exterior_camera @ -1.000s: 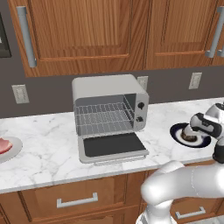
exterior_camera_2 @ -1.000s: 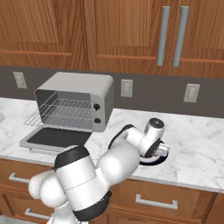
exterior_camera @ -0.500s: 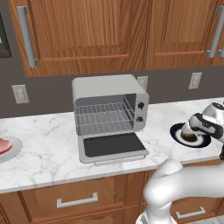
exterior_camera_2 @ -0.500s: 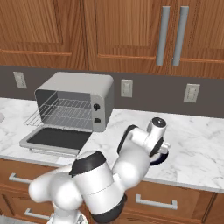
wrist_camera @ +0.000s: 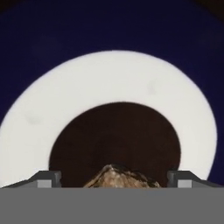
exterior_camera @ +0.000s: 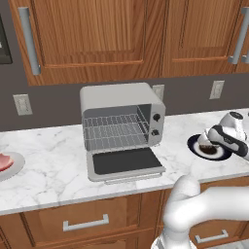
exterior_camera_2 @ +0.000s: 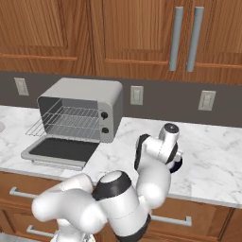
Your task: Open the toaster oven door. Place the bread on the top rack in the toaster oven and place the steak on the bottom rack.
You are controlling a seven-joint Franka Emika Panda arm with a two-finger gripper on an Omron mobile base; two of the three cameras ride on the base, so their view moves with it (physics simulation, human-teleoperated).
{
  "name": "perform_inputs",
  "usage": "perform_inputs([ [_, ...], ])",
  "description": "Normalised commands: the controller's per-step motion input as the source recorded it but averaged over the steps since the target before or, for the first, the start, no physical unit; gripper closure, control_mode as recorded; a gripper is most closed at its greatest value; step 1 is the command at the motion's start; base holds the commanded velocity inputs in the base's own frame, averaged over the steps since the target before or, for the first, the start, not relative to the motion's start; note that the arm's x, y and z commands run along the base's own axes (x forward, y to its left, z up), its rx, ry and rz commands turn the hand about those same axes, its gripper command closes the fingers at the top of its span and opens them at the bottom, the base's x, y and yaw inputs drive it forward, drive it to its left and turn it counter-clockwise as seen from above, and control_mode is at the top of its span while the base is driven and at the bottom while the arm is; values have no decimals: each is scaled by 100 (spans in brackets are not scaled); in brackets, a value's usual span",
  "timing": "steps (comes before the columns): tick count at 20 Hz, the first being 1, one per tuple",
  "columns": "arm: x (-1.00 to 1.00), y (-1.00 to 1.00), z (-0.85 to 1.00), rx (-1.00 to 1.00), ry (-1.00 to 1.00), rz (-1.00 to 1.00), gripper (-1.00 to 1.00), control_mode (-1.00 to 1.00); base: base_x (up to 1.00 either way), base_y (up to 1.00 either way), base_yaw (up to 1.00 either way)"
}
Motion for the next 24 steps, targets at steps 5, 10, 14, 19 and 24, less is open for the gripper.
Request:
perform_inputs([
  [5, 6, -1, -4, 0, 0, 0, 100, -100, 0, 0, 0],
  [10, -15, -3, 6, 0, 0, 0, 100, -100, 0, 0, 0],
  [14, -42, 2, 23, 0, -5, 4, 100, -100, 0, 0, 0],
  [19, -91, 38, 26, -3, -17, 16, 100, -100, 0, 0, 0],
  [24, -83, 98, 61, -5, -10, 15, 100, -100, 0, 0, 0],
])
